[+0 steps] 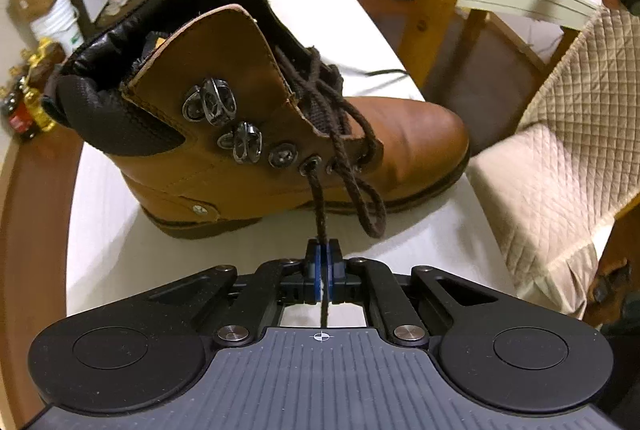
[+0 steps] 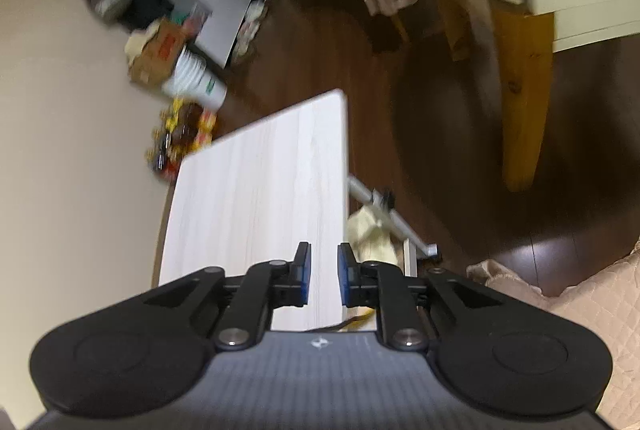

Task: Lace up shoes with both hands

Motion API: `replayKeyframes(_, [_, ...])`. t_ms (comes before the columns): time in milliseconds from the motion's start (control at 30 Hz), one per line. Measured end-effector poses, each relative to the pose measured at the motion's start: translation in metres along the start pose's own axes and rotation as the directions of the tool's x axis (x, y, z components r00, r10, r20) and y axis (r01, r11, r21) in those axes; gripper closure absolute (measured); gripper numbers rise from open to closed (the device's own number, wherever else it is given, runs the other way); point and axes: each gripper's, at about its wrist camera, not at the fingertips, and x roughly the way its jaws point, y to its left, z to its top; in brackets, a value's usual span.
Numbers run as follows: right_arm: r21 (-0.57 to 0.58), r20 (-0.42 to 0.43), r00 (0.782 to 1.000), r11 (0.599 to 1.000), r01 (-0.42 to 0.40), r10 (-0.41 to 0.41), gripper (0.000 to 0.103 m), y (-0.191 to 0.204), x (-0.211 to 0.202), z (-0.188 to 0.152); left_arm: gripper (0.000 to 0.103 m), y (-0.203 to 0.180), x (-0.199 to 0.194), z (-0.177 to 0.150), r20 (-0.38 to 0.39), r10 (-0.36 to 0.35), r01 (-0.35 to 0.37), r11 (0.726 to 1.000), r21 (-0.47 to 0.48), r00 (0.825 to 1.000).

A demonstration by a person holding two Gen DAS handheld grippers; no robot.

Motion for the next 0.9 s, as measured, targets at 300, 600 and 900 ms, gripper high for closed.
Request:
replayKeyframes(300, [-0.693,-0.286,0.955,0.672,-0.262,0.077,0.084,0.124,0.047,-0.037,0.101,0.007,-0.017,-0.01,-0.009,0.102,-0.102,0.992,-0.069,0.995])
replayKeyframes(600, [-0.967,-0.252,0.966,0.068,-0.247,-0.065,0.08,0.194,0.089,-0.088,0.101,0.001,-0.033,-0.022,0.023,0.098,-0.096,0.993,-0.069,0.995])
replayKeyframes(900, [-0.916,-0.338,0.937,-0.196,-0.35,-0.091,0.08,0.209,0.127,-0.114,0.101,-0.016,-0.025,-0.01,-0.015,0.208,-0.207,0.962,-0.18,0.978])
